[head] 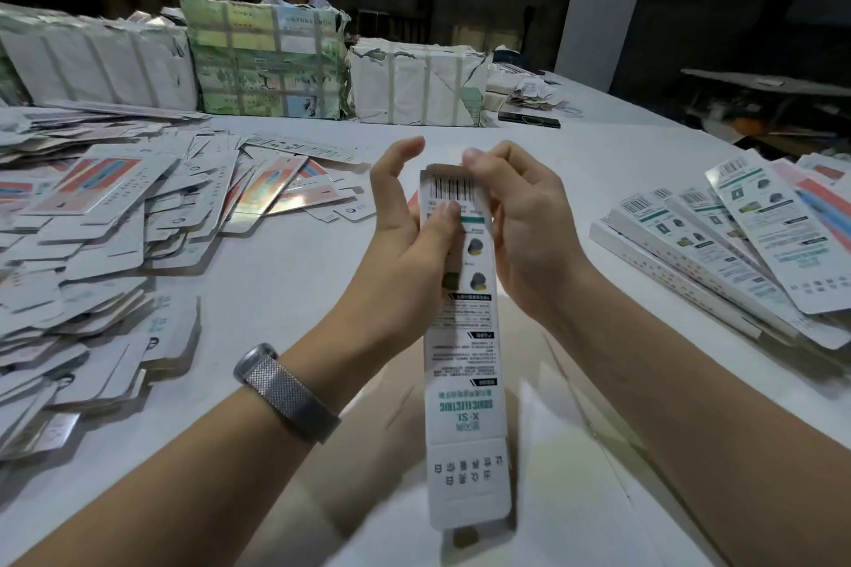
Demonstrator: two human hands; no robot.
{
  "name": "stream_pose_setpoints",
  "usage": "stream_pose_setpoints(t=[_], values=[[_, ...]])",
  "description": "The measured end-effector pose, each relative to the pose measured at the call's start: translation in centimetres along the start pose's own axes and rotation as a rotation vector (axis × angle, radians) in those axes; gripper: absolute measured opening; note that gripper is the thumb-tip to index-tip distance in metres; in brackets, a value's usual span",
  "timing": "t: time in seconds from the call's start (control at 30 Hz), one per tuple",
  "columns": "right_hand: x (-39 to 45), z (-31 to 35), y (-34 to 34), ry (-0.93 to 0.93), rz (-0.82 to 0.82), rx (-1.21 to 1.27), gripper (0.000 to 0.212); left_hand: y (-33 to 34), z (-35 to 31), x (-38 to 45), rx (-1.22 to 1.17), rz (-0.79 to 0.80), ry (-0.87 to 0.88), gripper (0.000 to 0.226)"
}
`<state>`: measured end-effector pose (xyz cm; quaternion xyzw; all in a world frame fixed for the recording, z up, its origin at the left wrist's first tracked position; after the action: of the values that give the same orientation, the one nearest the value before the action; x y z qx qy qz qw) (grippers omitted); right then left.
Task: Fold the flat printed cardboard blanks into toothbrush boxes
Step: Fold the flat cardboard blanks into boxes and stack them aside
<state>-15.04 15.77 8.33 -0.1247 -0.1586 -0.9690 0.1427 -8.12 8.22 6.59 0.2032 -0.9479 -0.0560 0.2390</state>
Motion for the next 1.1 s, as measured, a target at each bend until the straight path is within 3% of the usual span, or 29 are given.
stream_pose_setpoints(t=[0.13,0.33,0.53,0.7,0.87,1.1], values=[[0.2,0.0,0.1,0.052,0.071,-0.004,0.007,0.2,0.0,0.0,0.028,0.039,0.007,0.042],[0.6,1.3,-0.5,-0.139,-0.011,-0.146,0.009,0.2,0.3,-0.2,0.045,0.082,-0.017,0.038],[1.1,1.4,-1.0,-0.156,-0.025,-0.166,0.006,0.3,0.2,-0.2,0.097,0.118,-0.017,0.042],[1.2,1.4,-0.7,-0.134,0.067,-0.232,0.009,0.2,0.3,-0.4,0.154,0.138,-0.039,0.05],[1.3,1.4,-0.4,-0.099,0.167,-0.262,0.022,0.1,-0.4,-0.3,0.112,0.106,-0.054,0.023],[0.5,0.8,0.2,-0.039,0.206,-0.2,0.023,-1.2,-0.6,0.0,0.066,-0.008,-0.071,0.017]])
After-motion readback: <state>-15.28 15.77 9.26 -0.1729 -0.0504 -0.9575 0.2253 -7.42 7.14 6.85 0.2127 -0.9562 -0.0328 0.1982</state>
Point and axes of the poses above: each hand's wrist, its own x-axis towards the middle knuckle, its own y-axis out of the palm, z = x × y, the point moved 9 cm from there along x, towards the middle knuckle, and after that the axes turned 14 degrees about -z, right-handed, at the moved point
